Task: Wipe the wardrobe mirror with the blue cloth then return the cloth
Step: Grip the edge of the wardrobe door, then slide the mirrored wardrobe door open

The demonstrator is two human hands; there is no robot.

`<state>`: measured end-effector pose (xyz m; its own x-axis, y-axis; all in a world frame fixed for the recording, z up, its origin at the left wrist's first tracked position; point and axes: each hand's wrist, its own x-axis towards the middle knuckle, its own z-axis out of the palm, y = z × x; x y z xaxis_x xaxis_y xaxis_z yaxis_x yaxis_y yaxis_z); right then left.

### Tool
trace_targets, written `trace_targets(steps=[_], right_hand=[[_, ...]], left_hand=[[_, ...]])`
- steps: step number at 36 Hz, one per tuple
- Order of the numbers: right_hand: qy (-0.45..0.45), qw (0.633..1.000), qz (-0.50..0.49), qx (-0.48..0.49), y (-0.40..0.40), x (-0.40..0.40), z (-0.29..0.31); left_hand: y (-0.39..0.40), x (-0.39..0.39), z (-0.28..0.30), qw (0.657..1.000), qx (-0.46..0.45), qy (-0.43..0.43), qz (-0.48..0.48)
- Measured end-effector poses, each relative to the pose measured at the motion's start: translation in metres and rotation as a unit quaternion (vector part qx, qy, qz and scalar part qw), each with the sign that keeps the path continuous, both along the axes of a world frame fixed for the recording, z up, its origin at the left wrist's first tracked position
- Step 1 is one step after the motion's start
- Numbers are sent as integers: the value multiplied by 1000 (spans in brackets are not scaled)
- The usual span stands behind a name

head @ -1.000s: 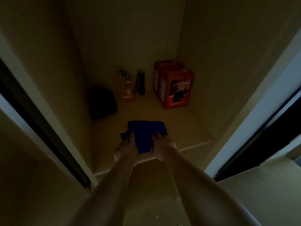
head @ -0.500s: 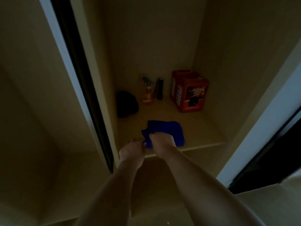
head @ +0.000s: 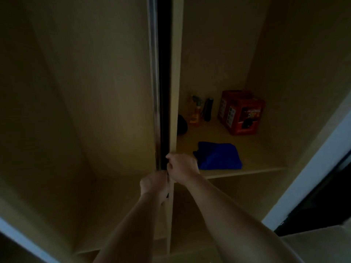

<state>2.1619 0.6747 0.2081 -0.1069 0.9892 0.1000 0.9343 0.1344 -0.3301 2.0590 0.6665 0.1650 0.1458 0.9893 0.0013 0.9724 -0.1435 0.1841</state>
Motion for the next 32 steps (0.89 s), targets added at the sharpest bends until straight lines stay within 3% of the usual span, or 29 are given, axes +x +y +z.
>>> trace_targets(steps=[7,13,32], right_hand=[[62,995,-63,-45,11,-32,12],[186,970,-82,-132,15,-36,15],[141,986,-42,-72,-43,-22,10]], left_hand=[[9,-21,10,999,-5,-1,38],[9,-33,13,999,-5,-24,38],[-44,-30,20,996,24,-9,81]])
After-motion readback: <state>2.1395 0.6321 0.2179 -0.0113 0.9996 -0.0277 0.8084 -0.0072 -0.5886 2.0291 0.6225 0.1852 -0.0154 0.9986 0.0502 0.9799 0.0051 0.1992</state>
